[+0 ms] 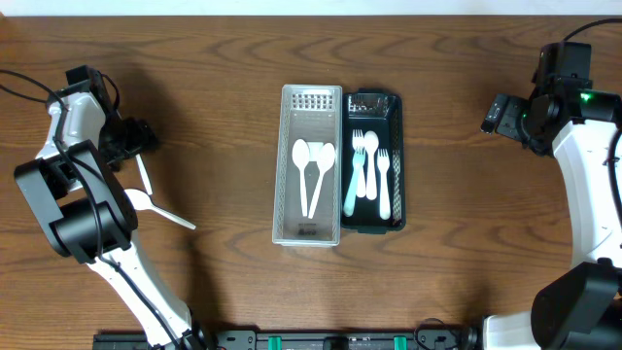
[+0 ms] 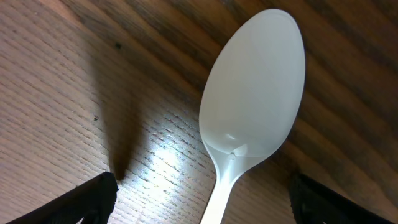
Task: Pack container
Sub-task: 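Move the left gripper back and grasp a third white spoon, then carry the spoon into the silver basket and release it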
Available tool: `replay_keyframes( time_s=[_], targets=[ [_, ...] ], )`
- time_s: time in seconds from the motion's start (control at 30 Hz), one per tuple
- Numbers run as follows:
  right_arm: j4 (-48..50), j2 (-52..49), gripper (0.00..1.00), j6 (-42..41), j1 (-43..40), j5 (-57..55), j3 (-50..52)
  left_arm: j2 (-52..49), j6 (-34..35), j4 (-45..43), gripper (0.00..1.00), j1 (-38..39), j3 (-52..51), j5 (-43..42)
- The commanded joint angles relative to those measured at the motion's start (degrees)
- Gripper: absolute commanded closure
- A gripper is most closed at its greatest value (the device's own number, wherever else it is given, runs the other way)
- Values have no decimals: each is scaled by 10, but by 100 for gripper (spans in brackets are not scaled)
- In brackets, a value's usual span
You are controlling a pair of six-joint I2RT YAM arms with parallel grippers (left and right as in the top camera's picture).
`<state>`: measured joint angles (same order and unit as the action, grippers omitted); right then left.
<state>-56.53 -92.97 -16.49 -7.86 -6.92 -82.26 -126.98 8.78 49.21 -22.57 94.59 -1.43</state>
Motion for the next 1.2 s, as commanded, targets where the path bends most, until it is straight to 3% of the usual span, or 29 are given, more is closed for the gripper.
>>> replay_keyframes(
  time_s=[0.0, 0.23, 0.33, 0.47, 0.7, 0.87, 1.17],
  targets=[
    [-3, -3, 1, -8, 0, 1, 2, -27, -10, 2, 25, 0, -3, 3],
    [-10, -3, 1, -8, 0, 1, 2, -27, -10, 8, 71, 0, -3, 3],
    [-10, -3, 1, -8, 0, 1, 2, -27, -10, 9, 85, 0, -3, 3],
    [-10, -3, 1, -8, 0, 1, 2, -27, -10, 11, 93, 0, -3, 4],
    [-9, -3, 1, -7, 0, 0, 2, 7, -11, 59, 94, 14, 21, 3],
    [-9, -3, 1, -6, 0, 0, 2, 98, -10, 103, 94, 58, 46, 3],
    [-9, -3, 1, -8, 0, -2, 2, 277, 63, 151, 94, 239, 47, 3]
  ],
)
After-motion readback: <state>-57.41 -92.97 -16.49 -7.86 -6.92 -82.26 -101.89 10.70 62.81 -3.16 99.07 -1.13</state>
